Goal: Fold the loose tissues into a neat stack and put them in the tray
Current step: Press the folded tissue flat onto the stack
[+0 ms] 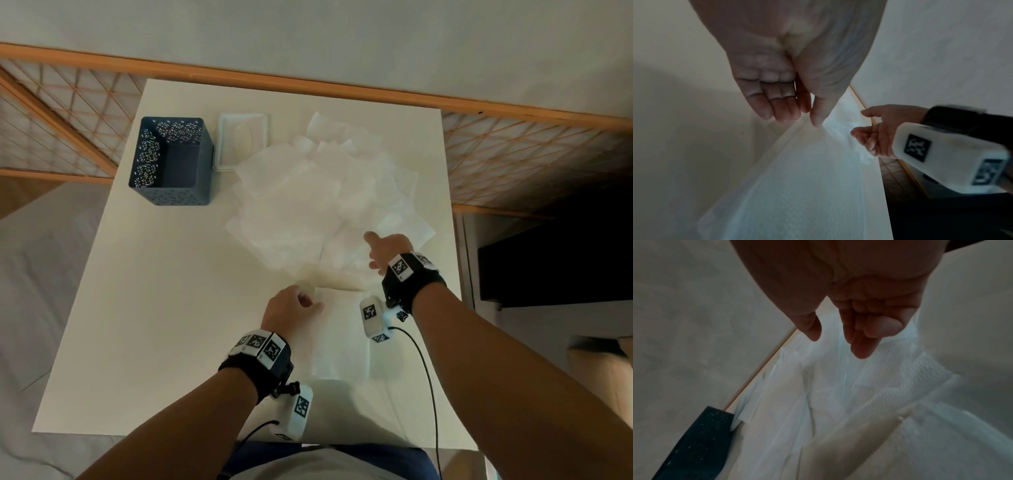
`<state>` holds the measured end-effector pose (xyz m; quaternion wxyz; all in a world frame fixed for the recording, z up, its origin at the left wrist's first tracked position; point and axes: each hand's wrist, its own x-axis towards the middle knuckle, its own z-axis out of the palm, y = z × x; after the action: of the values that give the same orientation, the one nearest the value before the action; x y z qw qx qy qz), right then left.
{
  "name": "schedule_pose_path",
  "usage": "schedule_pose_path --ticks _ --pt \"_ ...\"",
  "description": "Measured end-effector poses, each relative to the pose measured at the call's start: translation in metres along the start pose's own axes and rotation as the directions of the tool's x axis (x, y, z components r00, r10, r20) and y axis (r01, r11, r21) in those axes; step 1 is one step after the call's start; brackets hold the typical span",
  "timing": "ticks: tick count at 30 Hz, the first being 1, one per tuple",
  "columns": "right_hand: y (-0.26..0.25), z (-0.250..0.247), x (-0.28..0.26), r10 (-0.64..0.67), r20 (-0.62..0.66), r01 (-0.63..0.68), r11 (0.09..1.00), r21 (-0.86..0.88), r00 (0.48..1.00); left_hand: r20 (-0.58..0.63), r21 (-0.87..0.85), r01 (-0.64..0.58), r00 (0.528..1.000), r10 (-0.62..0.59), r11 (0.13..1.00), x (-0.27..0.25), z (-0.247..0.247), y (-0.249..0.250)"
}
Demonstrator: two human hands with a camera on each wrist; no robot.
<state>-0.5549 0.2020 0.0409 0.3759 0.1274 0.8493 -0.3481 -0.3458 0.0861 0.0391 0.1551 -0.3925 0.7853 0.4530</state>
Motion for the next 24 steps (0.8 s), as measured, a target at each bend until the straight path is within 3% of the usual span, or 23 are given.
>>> schedule_pose_path --ticks 10,16,18,21,24 --pt "-0.014 0.016 0.026 0.081 -0.071 -0.083 0.996 -0.017 0.994 -0.086 -0.072 -0.004 0.996 -0.002 0.997 0.006 -0.033 0.002" --pt "-0.024 0.018 0.033 -0.01 -0.139 0.006 1.0 -0.029 0.99 -0.08 -0.053 -0.037 0.996 0.033 0.998 0.014 -0.031 0.009" --pt "-0.025 0.018 0.036 -0.06 -0.103 0.053 0.996 -0.067 0.993 -0.007 0.001 -0.106 0.994 0.106 0.994 0.014 -0.03 0.01" --pt "-0.025 0.018 0.036 -0.116 -0.076 0.107 0.989 -0.103 0.99 0.195 0.119 -0.204 0.964 0.179 0.972 0.01 -0.022 0.011" --pt "-0.024 0.017 0.036 -0.13 -0.051 0.123 0.985 -0.122 0.99 0.266 0.149 -0.236 0.945 0.191 0.96 0.004 -0.01 0.01"
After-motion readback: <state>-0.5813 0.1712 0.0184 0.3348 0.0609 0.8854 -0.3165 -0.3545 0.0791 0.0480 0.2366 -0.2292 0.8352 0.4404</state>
